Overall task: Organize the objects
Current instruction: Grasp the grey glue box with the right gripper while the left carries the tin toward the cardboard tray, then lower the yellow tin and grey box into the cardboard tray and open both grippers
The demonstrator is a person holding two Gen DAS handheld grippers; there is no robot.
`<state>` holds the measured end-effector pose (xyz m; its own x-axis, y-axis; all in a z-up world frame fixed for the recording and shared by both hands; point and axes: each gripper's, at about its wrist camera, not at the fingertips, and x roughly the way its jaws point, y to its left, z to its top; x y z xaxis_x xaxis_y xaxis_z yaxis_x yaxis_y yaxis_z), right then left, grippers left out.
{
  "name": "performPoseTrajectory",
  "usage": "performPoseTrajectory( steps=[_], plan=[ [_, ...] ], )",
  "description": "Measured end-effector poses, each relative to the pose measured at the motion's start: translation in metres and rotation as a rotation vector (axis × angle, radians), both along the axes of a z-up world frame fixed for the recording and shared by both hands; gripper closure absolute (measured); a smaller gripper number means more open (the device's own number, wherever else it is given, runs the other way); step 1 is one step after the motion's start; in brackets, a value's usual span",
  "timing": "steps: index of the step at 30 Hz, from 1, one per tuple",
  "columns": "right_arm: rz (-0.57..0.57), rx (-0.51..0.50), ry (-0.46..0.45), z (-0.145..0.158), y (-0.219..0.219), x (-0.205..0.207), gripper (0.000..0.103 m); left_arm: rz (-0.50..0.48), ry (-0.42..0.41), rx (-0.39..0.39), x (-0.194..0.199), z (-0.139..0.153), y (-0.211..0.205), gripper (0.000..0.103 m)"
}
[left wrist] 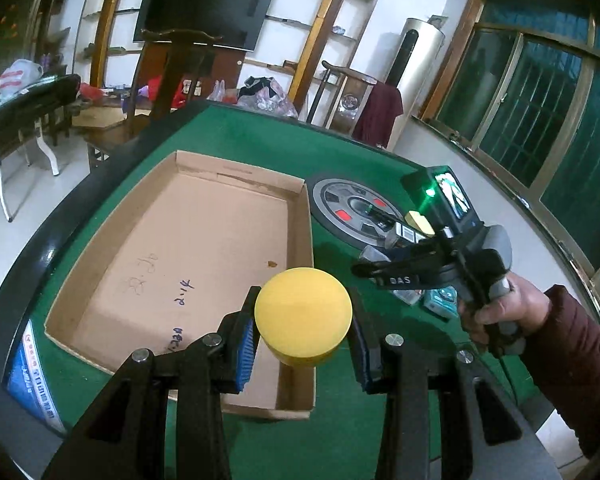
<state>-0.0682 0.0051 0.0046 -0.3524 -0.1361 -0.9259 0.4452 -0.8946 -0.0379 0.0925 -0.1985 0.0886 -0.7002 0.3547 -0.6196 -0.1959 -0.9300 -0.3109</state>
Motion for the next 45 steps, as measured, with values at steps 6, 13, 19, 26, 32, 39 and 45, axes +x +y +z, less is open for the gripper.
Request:
performPoseTrajectory(
  steps=[6, 13, 19, 26, 32, 39, 45],
  plan=[
    [-0.056, -0.056, -0.006, 0.009, 0.019, 0.023, 0.079, 0.010, 0.000, 0.039, -0.002, -0.002, -0.012, 0.068],
    [-0.122, -0.352, 0.015, 0.065, 0.037, 0.045, 0.078, 0.032, 0.007, 0.032, -0.017, 0.017, -0.026, 0.068],
    [-0.121, -0.499, -0.021, 0.092, -0.011, 0.015, 0.078, 0.049, -0.046, 0.023, -0.076, 0.020, -0.029, 0.069],
    [-0.235, -0.474, -0.053, 0.065, -0.058, -0.042, 0.078, 0.103, -0.164, 0.001, -0.160, -0.019, -0.025, 0.069],
    [-0.305, -0.438, -0.071, 0.039, -0.071, -0.074, 0.078, 0.130, -0.255, 0.081, -0.192, -0.059, -0.035, 0.069],
    [-0.372, -0.402, -0.072, 0.025, -0.072, -0.089, 0.078, 0.138, -0.288, 0.111, -0.212, -0.079, -0.036, 0.069],
    [-0.380, -0.391, -0.054, 0.023, -0.068, -0.095, 0.078, 0.161, -0.294, 0.159, -0.217, -0.082, -0.039, 0.066]
  ],
)
